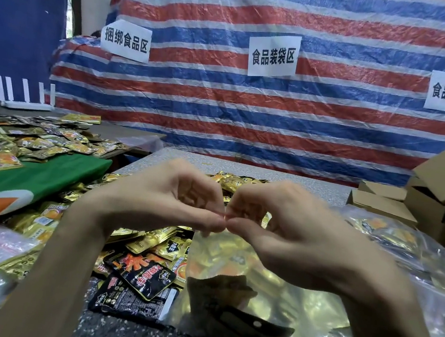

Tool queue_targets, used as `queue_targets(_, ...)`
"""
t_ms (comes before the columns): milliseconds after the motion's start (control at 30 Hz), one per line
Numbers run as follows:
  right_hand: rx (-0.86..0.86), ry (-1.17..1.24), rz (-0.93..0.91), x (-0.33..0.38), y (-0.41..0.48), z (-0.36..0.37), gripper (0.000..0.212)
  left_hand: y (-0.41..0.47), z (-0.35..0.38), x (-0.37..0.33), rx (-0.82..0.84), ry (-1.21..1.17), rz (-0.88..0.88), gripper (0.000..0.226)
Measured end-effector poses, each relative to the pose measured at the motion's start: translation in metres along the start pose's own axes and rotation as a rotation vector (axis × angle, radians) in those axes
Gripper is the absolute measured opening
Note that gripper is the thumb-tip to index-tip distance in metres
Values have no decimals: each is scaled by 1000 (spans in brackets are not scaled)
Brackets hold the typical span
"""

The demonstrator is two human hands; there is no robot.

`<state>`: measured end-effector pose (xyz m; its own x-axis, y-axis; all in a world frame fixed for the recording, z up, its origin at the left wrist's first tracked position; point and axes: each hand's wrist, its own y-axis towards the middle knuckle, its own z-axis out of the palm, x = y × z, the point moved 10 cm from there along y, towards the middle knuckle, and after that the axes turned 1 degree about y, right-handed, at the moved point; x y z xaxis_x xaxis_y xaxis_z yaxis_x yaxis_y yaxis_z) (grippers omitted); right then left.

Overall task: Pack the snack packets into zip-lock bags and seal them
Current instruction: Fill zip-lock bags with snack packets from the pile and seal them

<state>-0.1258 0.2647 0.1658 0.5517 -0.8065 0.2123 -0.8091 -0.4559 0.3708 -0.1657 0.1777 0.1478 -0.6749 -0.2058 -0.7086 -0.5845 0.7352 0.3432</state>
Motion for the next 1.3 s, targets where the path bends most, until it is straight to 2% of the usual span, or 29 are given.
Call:
queue_targets(100, 12, 144, -16, -5, -1, -3, 16, -1, -7, 1, -42, 23, 10, 6)
queue_targets(233, 226, 206, 105, -41, -10, 6, 16, -7, -24, 9, -119, 8, -18, 9)
queue_targets(300, 268, 249, 176, -61, -16, 6, 10, -11, -32, 16, -147, -16, -46, 10)
queue_targets(400, 264, 323, 265, -81, -23, 2, 6, -16, -40, 22, -174, -15, -80, 12)
queue_targets(633, 199, 445, 340, -97, -31, -7, 7, -23, -48, 30, -197, 3, -161, 11)
queue_targets(833, 124, 435, 245, -81, -21, -11, 4, -23, -44, 34, -160, 301, -328, 5)
queue_targets(867, 124, 435, 225, -75, -19, -10, 4, -21, -40, 29, -148, 342, -328, 13)
queue_targets(967, 96, 401, 152, -60, -12, -11, 3, -9, -21, 0, -124, 410, -219, 36)
queue_targets(1033, 59, 390, 95, -49, -8, -13, 5, 1, -2, -17, -90, 382, -138, 42)
queue_targets(1167, 24, 376, 27, -40, -4, -15, 7, 8, 22, -31, -55, 340, -102, 55)
queue_targets(1233, 18, 371, 15, -40, -4, -15, 11, 8, 22, -32, -66, 377, -97, 53)
queue_targets(1300, -8, 368, 11, -39, -4, -18, 12, 8, 19, -31, -84, 413, -96, 34)
